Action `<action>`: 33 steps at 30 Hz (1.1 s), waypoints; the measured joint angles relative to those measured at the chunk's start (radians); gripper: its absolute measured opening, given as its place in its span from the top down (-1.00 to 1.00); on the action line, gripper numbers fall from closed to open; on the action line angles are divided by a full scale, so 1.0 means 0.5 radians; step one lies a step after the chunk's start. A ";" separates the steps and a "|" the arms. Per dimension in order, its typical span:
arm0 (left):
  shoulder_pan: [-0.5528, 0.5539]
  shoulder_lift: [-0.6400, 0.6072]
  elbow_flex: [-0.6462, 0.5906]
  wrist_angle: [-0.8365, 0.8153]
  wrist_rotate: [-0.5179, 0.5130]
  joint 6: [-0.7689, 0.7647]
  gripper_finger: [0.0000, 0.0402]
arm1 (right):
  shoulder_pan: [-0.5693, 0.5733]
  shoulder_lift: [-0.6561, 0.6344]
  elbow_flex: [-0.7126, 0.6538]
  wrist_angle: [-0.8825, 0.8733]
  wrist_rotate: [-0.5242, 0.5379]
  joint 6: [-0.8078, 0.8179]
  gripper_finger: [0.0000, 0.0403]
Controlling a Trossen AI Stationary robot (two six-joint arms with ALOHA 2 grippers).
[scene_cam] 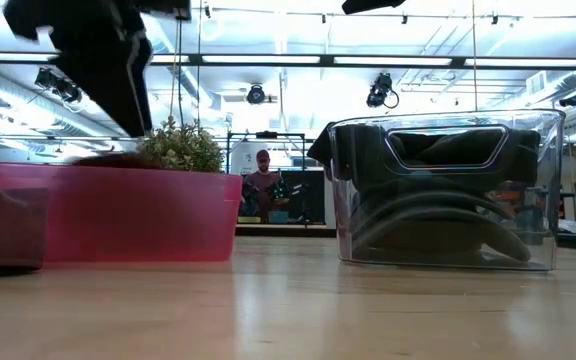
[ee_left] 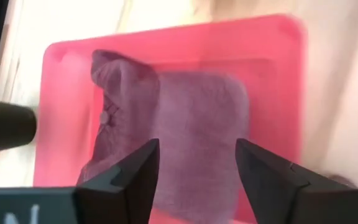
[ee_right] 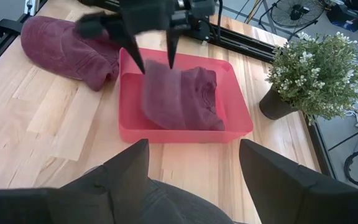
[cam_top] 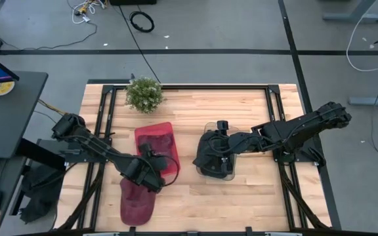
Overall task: Pick & Place hat
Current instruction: Put the top maroon cap into the red bin, then put the maroon cap into the red bin
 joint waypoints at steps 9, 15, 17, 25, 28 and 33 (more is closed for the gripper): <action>-0.127 -0.002 0.086 -0.011 -0.058 0.079 -0.08 | 0.000 0.000 0.000 0.000 0.000 0.000 -0.25; -0.216 -0.002 0.086 -0.011 0.184 0.080 -0.01 | 0.000 0.000 0.000 0.000 0.000 0.000 -0.25; -0.251 -0.002 0.086 -0.008 0.239 0.050 0.01 | 0.000 0.000 0.000 0.000 0.000 0.001 -0.25; -0.462 -0.002 0.086 -0.008 0.642 -0.121 0.02 | 0.000 0.000 0.000 0.000 -0.001 0.040 -0.25; -0.570 -0.002 0.086 -0.008 0.721 -0.181 0.02 | 0.000 0.000 0.000 0.000 -0.001 0.046 -0.25; -0.719 -0.002 0.086 -0.008 0.708 -0.256 0.02 | 0.000 0.000 0.000 0.000 -0.001 0.046 -0.25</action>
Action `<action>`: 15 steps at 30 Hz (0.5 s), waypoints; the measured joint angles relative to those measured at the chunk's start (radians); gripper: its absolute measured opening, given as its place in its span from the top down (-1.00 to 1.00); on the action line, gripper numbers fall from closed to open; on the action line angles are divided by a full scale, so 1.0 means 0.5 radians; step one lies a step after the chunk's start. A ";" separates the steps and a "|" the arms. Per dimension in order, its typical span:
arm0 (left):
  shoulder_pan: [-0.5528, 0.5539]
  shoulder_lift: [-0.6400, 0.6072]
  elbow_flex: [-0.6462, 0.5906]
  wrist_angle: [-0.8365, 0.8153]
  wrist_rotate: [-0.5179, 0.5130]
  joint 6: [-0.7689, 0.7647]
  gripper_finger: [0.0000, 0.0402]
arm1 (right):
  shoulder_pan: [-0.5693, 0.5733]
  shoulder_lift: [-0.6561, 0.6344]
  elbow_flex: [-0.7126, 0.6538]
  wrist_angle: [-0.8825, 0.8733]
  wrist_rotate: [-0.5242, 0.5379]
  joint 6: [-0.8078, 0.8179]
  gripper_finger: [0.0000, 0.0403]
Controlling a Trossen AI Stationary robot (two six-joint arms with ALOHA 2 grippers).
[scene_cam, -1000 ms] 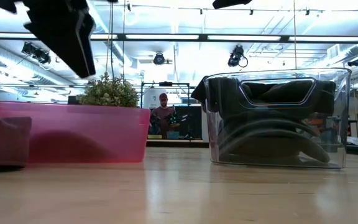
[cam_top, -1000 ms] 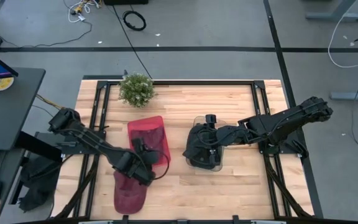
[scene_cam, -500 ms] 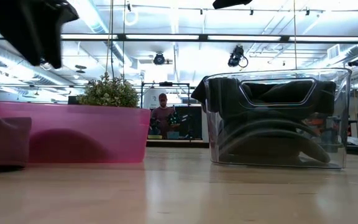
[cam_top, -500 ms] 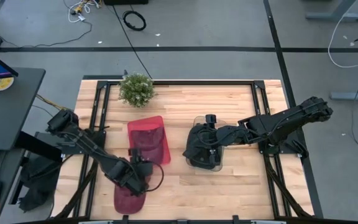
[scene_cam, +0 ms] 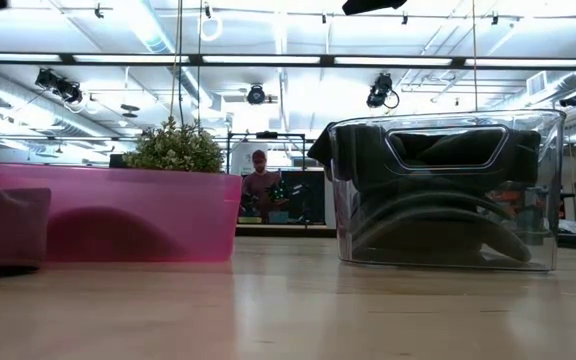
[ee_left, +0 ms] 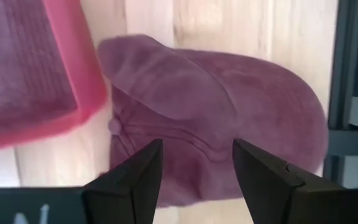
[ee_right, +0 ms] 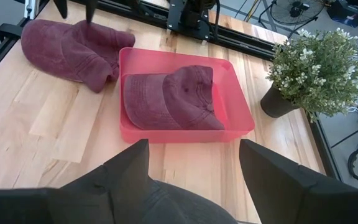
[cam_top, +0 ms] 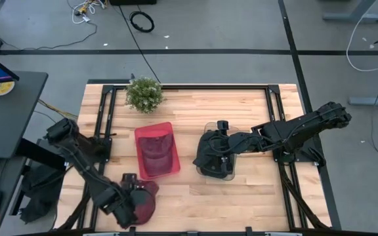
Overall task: Pick & Place hat
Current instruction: Put the maroon cap into the red bin
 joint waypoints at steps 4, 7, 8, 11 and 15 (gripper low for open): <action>-0.059 0.003 0.000 0.000 -0.002 -0.139 0.02 | 0.000 0.000 0.000 0.002 0.000 0.000 -0.25; -0.078 0.030 -0.016 0.049 -0.005 -0.205 0.02 | 0.000 0.001 0.000 0.002 0.000 0.007 -0.25; -0.085 0.043 -0.029 0.084 -0.003 -0.202 0.02 | 0.000 0.000 0.000 0.002 0.000 0.007 -0.25; -0.100 0.071 -0.077 0.184 0.022 -0.191 0.02 | 0.000 0.000 0.000 0.002 0.000 0.007 -0.25; -0.101 0.097 -0.132 0.194 0.087 -0.245 0.02 | 0.000 0.000 0.000 0.004 0.000 0.007 -0.25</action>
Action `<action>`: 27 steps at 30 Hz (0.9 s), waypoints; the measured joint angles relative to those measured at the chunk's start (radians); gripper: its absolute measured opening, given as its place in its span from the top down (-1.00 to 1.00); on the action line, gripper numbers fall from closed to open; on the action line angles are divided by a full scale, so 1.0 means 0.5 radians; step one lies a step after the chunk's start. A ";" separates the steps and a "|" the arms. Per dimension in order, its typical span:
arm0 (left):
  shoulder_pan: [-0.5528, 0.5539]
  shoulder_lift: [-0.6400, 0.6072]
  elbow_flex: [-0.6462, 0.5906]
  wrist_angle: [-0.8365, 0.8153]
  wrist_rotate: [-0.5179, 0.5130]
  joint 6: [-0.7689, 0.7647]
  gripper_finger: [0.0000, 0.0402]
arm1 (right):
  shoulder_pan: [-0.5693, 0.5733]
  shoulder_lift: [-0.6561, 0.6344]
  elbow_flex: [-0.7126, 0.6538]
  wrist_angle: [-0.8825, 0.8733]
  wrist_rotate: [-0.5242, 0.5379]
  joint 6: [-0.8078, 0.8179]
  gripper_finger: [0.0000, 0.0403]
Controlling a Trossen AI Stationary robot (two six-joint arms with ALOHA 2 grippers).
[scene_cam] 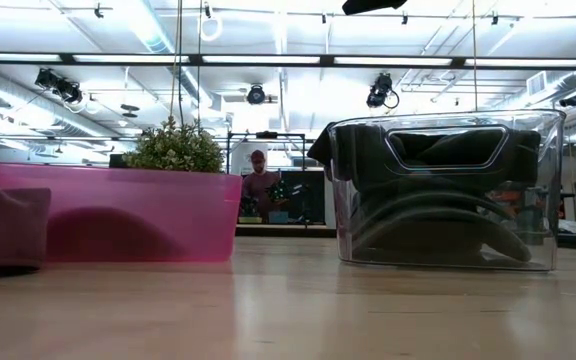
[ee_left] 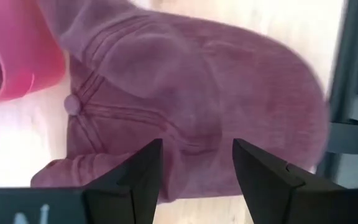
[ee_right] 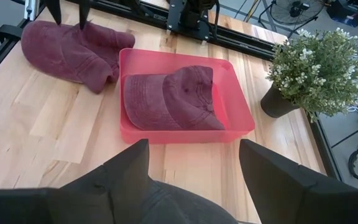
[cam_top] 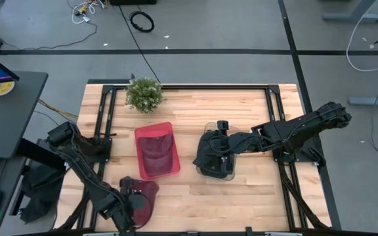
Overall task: Pick & Place hat
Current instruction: Put the maroon cap into the red bin
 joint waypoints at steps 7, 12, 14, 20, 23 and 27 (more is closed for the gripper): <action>0.002 -0.001 -0.154 0.119 0.018 -0.085 0.02 | 0.000 0.001 0.000 0.001 0.001 0.000 -0.25; 0.002 -0.002 -0.204 0.198 0.063 -0.005 0.11 | 0.000 0.001 0.000 0.024 0.001 0.000 -0.25; 0.003 -0.002 -0.203 0.209 0.100 0.040 0.29 | 0.000 0.001 0.000 0.039 0.001 0.000 -0.25; 0.006 -0.001 -0.173 0.226 0.195 0.202 0.93 | 0.000 0.001 -0.001 0.059 0.001 0.000 -0.25; 0.008 0.002 -0.127 0.215 0.189 0.284 0.96 | 0.000 0.001 -0.001 0.060 0.001 0.000 -0.25; 0.026 0.004 0.004 0.102 0.089 0.420 0.96 | 0.000 0.001 -0.001 0.060 0.001 -0.001 -0.25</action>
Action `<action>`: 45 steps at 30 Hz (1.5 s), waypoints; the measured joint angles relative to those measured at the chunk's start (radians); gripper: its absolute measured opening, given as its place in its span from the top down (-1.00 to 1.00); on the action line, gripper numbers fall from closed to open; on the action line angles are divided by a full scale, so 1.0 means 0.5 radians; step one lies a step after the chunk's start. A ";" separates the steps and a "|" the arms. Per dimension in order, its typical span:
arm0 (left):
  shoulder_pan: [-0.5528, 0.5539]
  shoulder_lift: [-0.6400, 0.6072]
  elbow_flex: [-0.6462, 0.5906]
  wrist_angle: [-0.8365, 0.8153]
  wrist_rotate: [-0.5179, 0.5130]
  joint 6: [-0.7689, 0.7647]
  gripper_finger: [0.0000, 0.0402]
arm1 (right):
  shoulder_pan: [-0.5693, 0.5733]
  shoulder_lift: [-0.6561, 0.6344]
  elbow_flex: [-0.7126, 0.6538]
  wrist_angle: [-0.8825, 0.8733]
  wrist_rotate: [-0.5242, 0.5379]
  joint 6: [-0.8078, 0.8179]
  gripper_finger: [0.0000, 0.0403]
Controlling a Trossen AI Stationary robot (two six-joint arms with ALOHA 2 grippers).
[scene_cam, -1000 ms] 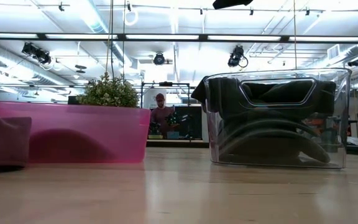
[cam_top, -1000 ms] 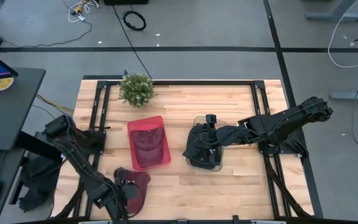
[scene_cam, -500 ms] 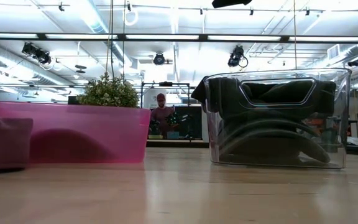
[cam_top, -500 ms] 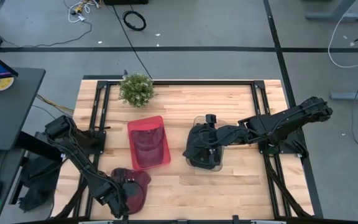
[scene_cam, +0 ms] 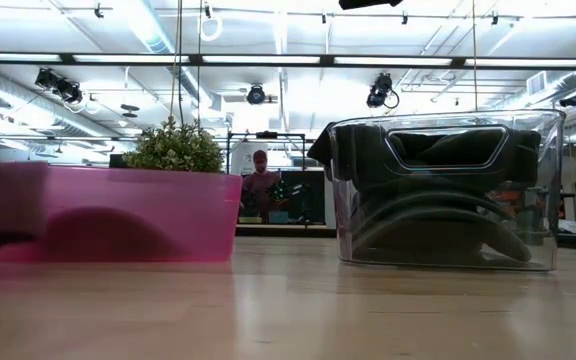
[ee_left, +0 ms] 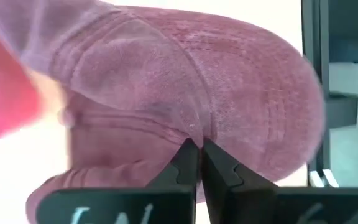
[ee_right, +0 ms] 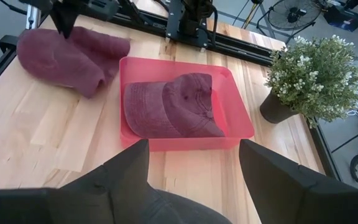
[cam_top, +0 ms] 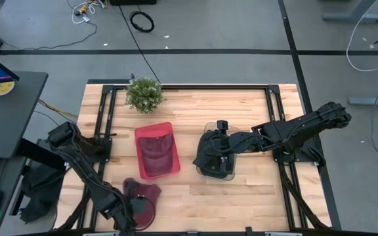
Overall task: Pick & Place hat
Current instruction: Put the maroon cap into the red bin
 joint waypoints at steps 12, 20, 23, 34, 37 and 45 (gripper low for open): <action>0.156 -0.002 0.563 -0.832 -0.737 0.153 0.97 | 0.000 0.000 0.000 -0.001 0.000 0.000 -0.25; 0.416 -0.005 0.679 -0.985 -0.996 0.276 0.97 | 0.000 0.000 0.000 -0.002 0.000 -0.002 -0.25; 0.492 -0.005 0.679 -0.986 -1.019 0.402 0.97 | 0.000 0.000 0.000 -0.002 0.000 -0.007 -0.25; 0.766 -0.005 0.679 -0.984 -1.086 0.253 0.97 | 0.000 0.000 0.000 -0.003 0.000 -0.008 -0.25; 0.832 -0.003 0.679 -0.982 -1.082 0.170 0.96 | 0.000 0.000 0.000 -0.003 0.000 -0.008 -0.25; 0.955 0.119 0.677 -0.983 -0.965 0.044 0.96 | 0.000 0.000 0.000 -0.013 0.000 -0.008 -0.25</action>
